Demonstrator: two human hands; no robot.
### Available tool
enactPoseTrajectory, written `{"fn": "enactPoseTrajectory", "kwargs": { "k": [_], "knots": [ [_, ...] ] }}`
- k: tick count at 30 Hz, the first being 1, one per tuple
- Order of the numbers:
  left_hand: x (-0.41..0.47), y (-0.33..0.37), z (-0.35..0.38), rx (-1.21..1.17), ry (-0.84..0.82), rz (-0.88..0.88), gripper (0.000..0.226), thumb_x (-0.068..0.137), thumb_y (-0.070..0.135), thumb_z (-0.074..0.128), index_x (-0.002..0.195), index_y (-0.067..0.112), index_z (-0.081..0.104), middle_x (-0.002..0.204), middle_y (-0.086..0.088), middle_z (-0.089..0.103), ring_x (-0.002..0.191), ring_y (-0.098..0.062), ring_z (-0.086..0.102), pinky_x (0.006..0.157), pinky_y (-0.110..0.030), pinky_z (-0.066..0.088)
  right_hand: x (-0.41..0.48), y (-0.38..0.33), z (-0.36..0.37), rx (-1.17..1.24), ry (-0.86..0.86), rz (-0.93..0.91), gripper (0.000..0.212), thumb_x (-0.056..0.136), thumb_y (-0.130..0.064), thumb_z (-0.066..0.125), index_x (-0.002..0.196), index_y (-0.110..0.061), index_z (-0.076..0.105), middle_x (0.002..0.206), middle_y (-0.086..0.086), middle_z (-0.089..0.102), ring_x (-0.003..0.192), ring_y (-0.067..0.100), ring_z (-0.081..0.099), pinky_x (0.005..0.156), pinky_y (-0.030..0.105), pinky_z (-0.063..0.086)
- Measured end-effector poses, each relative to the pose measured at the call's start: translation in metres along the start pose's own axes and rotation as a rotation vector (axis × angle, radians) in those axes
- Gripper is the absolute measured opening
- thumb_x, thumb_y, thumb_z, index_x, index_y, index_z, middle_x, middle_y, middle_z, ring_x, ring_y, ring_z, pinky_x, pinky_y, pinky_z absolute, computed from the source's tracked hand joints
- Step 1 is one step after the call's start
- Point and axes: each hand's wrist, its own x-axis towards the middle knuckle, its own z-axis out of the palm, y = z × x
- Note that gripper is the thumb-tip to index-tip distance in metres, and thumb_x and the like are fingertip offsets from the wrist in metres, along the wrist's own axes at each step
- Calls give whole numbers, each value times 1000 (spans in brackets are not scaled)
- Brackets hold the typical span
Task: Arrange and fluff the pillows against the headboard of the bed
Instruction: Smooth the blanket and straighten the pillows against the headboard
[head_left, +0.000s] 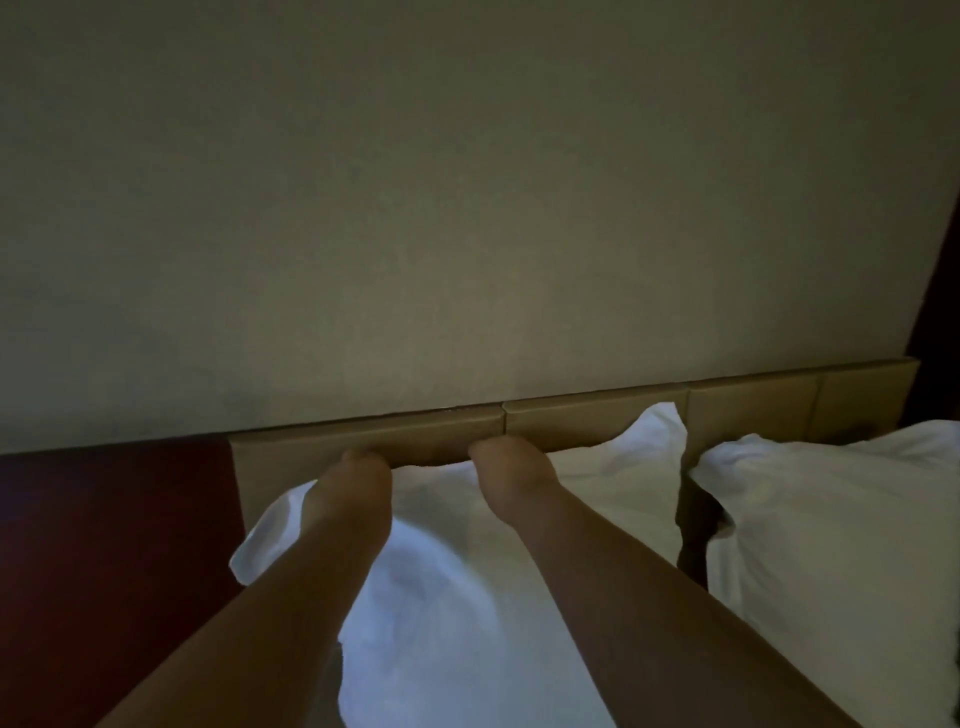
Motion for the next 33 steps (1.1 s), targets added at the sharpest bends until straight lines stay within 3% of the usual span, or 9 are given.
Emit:
{"fn": "enactPoseTrajectory", "kwargs": {
  "k": [4,8,12,17,21,24,28,30,33],
  "knots": [
    [2,-12,2,-102,75,63,33,94,18,54,127,16,50,128,-5,54,113,-21,58,94,-31,48,1,-9,-1,31,28,-12,20,94,-6,52,111,-9,63,118,13,63,110,29,60,87,37,51],
    [-5,15,0,-245,147,199,47,91,18,53,136,23,40,136,-4,42,110,-23,58,90,-33,51,0,1,-14,118,137,24,28,94,-8,49,121,-11,56,125,11,58,115,29,57,91,36,49],
    [-11,75,4,-292,190,388,45,87,17,50,130,26,39,132,-4,38,98,-27,59,79,-39,54,-10,36,-22,114,163,58,32,94,-7,46,124,-13,54,127,9,55,116,29,54,90,38,48],
    [-15,175,19,-343,128,592,49,90,16,44,138,21,38,135,-2,41,109,-25,55,84,-35,48,-33,129,-17,29,124,178,29,94,-12,49,122,-14,55,127,9,53,115,27,56,90,36,49],
    [-15,257,28,-255,167,741,38,95,25,39,132,18,43,137,-4,41,106,-23,55,72,-31,38,-53,227,-10,-58,77,332,32,94,-15,48,126,-13,50,132,10,52,120,24,52,101,35,45],
    [-2,313,34,-209,169,800,44,96,37,42,136,19,42,139,-4,41,108,-23,56,80,-32,45,-62,292,-8,-33,90,452,34,94,-15,50,129,-14,50,133,9,51,122,25,51,103,35,43],
    [22,376,43,-231,97,819,41,99,27,48,137,16,40,136,-4,45,111,-20,56,88,-29,48,-62,362,1,-28,71,552,32,93,-15,53,126,-13,51,129,10,52,117,25,53,101,36,45],
    [38,402,48,-250,118,785,33,99,25,46,131,17,46,128,-3,51,102,-17,58,81,-27,50,-57,387,9,-15,68,572,31,93,-13,52,124,-13,52,128,10,53,117,26,53,100,36,46],
    [61,432,56,-249,158,736,21,100,24,42,118,18,53,115,1,56,81,-10,51,65,-21,41,-48,414,23,10,72,572,31,93,-9,50,124,-13,52,128,10,53,117,26,52,99,37,46]
  ]
}}
